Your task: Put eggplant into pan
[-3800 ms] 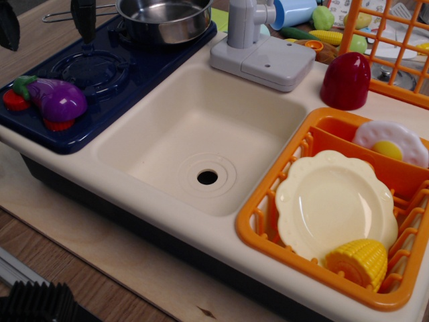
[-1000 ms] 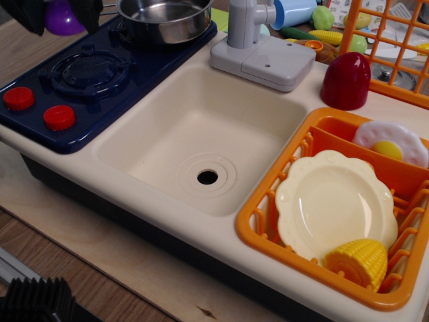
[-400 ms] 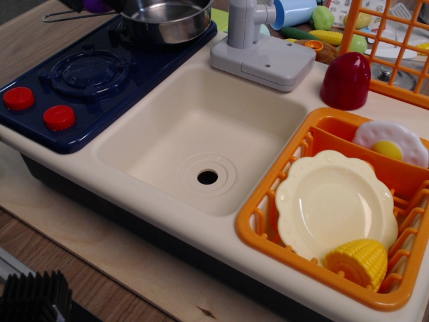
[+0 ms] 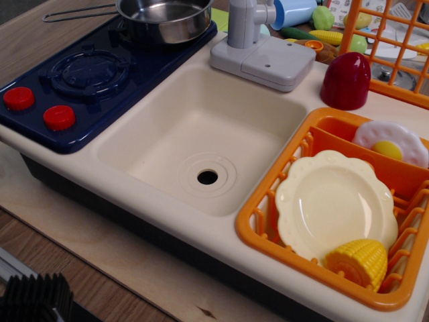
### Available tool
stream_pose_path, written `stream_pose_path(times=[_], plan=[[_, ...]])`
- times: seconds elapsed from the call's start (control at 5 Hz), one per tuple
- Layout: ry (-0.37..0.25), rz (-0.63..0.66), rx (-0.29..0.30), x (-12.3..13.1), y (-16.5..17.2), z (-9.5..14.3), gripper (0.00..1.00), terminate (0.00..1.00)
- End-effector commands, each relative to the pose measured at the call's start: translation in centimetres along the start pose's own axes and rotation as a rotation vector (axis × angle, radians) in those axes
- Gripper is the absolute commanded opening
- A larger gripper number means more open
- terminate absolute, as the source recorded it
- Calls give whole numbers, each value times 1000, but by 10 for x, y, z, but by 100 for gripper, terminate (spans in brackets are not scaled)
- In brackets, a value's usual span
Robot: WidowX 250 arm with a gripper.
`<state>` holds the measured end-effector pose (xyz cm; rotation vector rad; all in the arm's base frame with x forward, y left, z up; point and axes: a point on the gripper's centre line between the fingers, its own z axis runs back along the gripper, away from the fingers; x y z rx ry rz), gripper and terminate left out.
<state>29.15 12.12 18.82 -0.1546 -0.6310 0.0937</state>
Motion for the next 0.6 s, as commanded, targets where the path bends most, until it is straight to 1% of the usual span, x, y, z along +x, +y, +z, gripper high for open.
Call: stream_pose_path(times=[0.0, 0.2, 0.4], plan=[[-51, -49, -4, 16, -3, 5, 100, 0], [-51, -49, -4, 16, -3, 5, 100, 0], [-51, -49, -4, 16, -3, 5, 100, 100]])
